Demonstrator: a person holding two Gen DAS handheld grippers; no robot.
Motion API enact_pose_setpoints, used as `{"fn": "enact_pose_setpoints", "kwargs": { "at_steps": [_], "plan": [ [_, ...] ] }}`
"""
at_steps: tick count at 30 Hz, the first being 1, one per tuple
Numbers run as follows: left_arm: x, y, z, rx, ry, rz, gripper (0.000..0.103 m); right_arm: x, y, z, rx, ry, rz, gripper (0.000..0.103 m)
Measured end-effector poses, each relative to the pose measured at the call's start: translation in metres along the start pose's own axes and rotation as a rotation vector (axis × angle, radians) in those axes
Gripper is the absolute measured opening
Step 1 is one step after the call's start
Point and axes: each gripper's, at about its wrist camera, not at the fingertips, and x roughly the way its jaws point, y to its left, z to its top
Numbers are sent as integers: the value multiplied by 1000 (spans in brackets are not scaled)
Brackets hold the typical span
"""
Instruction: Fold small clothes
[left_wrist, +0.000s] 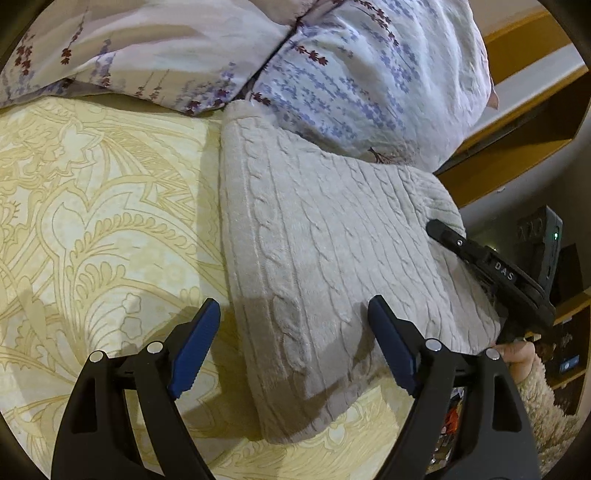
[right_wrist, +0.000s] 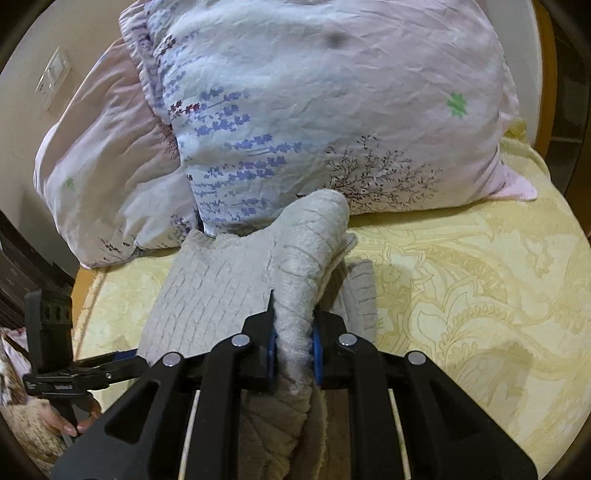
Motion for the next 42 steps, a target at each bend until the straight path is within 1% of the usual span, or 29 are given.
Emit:
{"fn": "enact_pose_setpoints", "kwargs": {
  "at_steps": [2,5,6,8,10,12,13,14,16,17,20,21,24,25,28,31,33,34,35,36,37,38,39,40,41,42],
  "plan": [
    [1,0,0,3,5,-1,83,1,3,2,-9,-8,-1,14],
    [1,0,-2,11,5,-2,83,-9,4,5,-15,-41,26,14],
    [1,0,-3,12,4,-5,83,-9,2,6,-16,-39,20,14],
    [3,0,-3,13,13,-10,83,2,-7,4,13,6,-4,14],
    [4,-1,-4,19,24,-11,83,22,-22,-5,46,76,-42,14],
    [3,-3,-3,35,32,-11,83,33,-35,-14,99,116,-44,17],
    [2,-4,-4,39,37,-15,83,31,-42,-16,141,109,-32,21],
    [2,-5,-4,43,42,-19,83,26,-45,-15,167,100,-32,28],
    [-1,-6,-5,49,49,-25,86,12,-52,-15,197,72,-54,40],
    [-3,-7,-5,54,49,-23,87,3,-56,-16,215,57,-44,47],
    [-8,-8,-11,83,56,-11,90,-26,-69,-26,284,13,30,51],
    [-8,-9,-13,88,63,-9,90,-37,-72,-33,303,2,76,51],
    [-7,-9,-20,101,87,4,90,-57,-72,-52,308,-9,152,51],
    [-8,-9,-22,103,92,3,90,-60,-71,-57,305,-12,164,51],
    [-8,-8,-25,103,104,-29,91,-70,-62,-71,287,-14,203,51],
    [-5,-12,-23,120,114,-28,91,-63,-50,-78,274,12,193,49],
    [-4,-16,-24,139,117,-17,91,-57,-47,-82,275,28,192,45],
    [-2,-18,-24,150,121,-7,91,-54,-45,-84,273,37,193,41],
    [-1,-20,-24,155,123,-1,91,-52,-41,-87,265,41,189,29],
    [1,-21,-24,156,128,1,91,-50,-39,-89,254,45,184,21],
    [2,-20,-24,149,134,-2,88,-49,-34,-90,236,47,177,15],
    [1,-19,-25,144,135,-11,74,-51,-32,-90,223,36,166,14],
    [1,-19,-25,140,141,-30,66,-55,-28,-90,204,15,161,13],
    [1,-19,-25,138,142,-28,60,-58,-27,-89,200,0,165,11],
    [-1,-17,-26,134,138,-25,50,-63,-26,-87,195,-22,171,11],
    [-3,-14,-25,119,136,-27,46,-68,-25,-86,189,-41,177,10]
  ]
}}
